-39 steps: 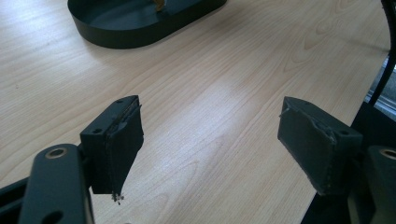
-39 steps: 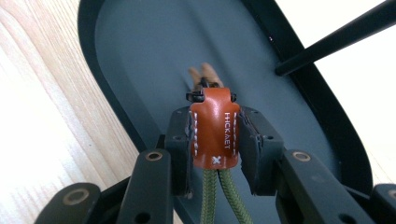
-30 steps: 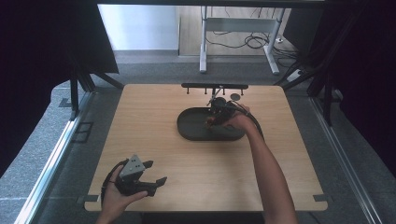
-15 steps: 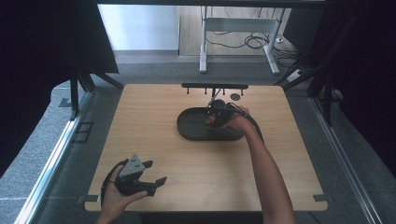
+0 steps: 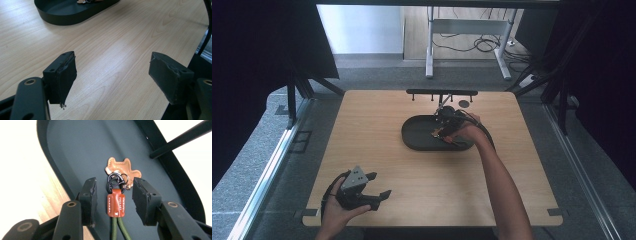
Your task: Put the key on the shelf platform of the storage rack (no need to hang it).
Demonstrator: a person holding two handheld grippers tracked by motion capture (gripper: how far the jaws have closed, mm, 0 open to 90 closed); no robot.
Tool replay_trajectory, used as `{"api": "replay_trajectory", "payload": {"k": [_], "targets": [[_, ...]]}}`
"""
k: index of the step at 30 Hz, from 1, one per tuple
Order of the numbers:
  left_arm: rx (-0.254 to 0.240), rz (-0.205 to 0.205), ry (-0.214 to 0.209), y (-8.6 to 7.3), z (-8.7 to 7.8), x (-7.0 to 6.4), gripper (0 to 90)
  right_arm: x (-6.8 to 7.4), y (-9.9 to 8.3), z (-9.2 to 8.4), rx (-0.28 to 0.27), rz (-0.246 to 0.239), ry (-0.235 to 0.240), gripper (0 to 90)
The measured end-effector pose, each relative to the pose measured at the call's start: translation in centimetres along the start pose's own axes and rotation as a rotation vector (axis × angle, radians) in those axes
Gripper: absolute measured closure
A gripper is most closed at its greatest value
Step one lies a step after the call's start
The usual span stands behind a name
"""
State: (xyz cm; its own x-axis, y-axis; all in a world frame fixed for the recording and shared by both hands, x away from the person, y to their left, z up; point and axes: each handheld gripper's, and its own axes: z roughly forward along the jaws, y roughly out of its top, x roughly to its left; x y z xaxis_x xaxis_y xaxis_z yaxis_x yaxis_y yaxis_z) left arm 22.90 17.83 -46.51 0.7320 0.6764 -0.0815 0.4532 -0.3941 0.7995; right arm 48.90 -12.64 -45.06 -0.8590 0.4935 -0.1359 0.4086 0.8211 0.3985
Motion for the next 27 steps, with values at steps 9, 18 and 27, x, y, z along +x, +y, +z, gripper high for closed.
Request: {"api": "replay_trajectory", "payload": {"k": [9, 18, 27], "targets": [[0.001, 0.004, 0.011, 0.1, -0.2, 0.0, 22.4, 1.6, -1.3, -2.6, -0.09, 0.051, 0.063, 48.3], [0.008, 0.005, 0.012, 0.1, 0.0, -0.2, 22.4, 4.0, -5.2, -4.6, -0.163, 0.075, 0.081, 46.5], [0.009, 0.004, 0.015, 0.1, 0.0, -0.2, 22.4, 6.4, -10.0, -5.8, -0.233, 0.126, 0.086, 45.7]]}}
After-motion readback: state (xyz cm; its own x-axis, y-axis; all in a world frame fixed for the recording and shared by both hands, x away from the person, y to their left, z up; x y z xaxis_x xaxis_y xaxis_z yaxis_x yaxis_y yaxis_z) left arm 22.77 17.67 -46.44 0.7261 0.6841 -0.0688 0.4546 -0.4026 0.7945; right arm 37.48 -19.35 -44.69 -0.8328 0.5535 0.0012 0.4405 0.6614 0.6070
